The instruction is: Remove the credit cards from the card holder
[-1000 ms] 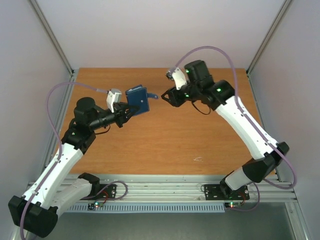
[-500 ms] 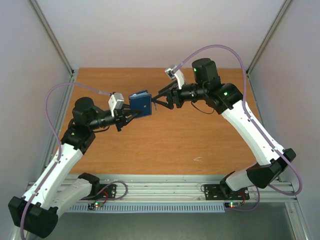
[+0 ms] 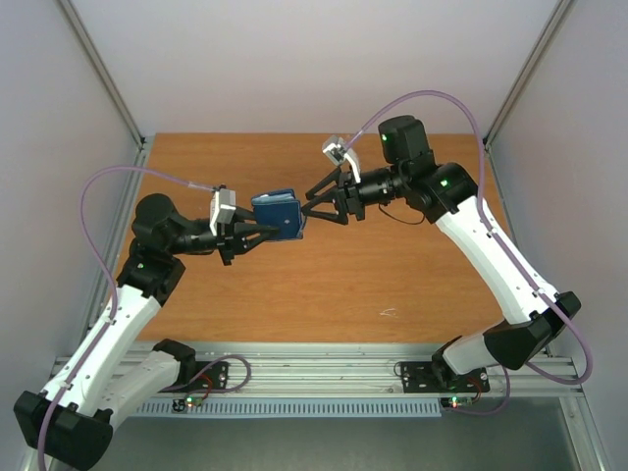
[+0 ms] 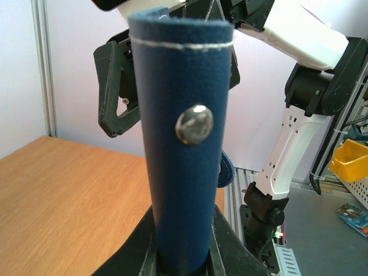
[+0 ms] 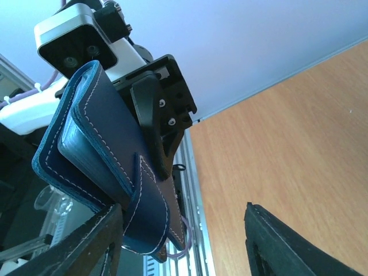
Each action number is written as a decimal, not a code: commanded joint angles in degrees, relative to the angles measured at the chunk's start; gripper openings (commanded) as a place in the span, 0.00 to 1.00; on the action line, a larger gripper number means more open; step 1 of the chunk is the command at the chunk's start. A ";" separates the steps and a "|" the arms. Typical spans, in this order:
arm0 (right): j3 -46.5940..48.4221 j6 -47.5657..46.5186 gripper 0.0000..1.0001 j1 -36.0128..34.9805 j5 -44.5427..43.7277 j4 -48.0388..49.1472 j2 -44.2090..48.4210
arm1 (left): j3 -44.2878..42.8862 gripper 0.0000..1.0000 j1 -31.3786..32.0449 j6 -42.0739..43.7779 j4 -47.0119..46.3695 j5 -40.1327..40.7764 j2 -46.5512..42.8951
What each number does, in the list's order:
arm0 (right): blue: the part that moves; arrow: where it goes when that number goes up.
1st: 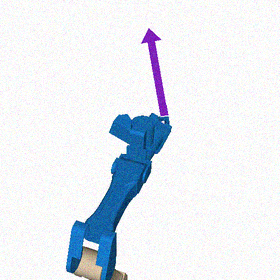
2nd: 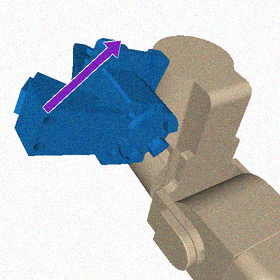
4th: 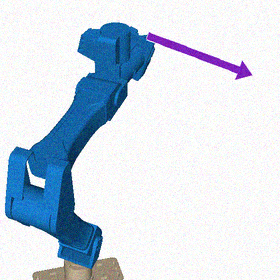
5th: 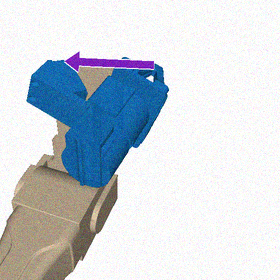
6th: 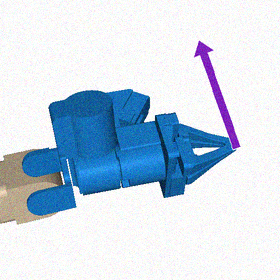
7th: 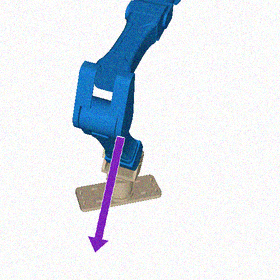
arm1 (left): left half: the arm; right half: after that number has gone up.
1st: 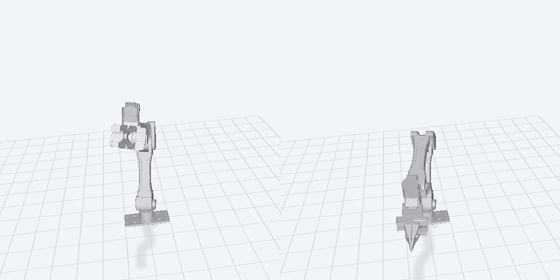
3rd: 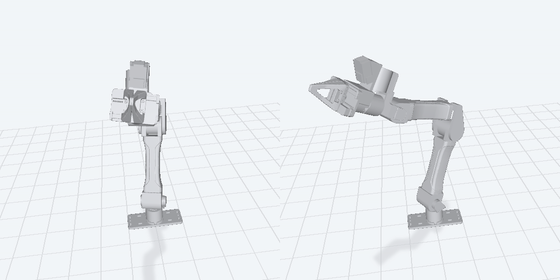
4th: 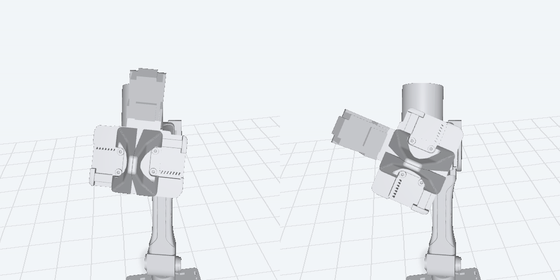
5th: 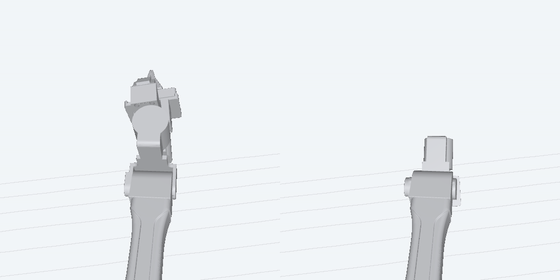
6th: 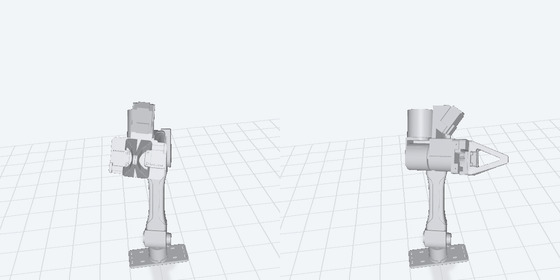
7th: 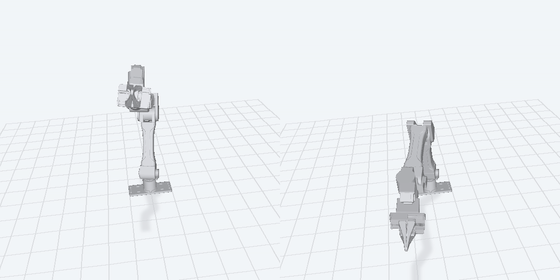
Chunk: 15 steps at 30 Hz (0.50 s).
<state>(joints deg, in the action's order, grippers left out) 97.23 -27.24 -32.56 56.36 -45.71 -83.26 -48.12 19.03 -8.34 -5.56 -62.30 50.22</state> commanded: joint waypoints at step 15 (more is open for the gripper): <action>10.09 -7.86 0.62 -8.52 -2.56 -9.91 -4.39 | -0.23 0.00 -0.04 -4.58 -5.91 -8.40 0.92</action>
<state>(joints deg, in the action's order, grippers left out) 103.81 -31.33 -38.81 54.54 -51.00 -86.41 -48.10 18.96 -9.37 -6.35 -67.51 50.50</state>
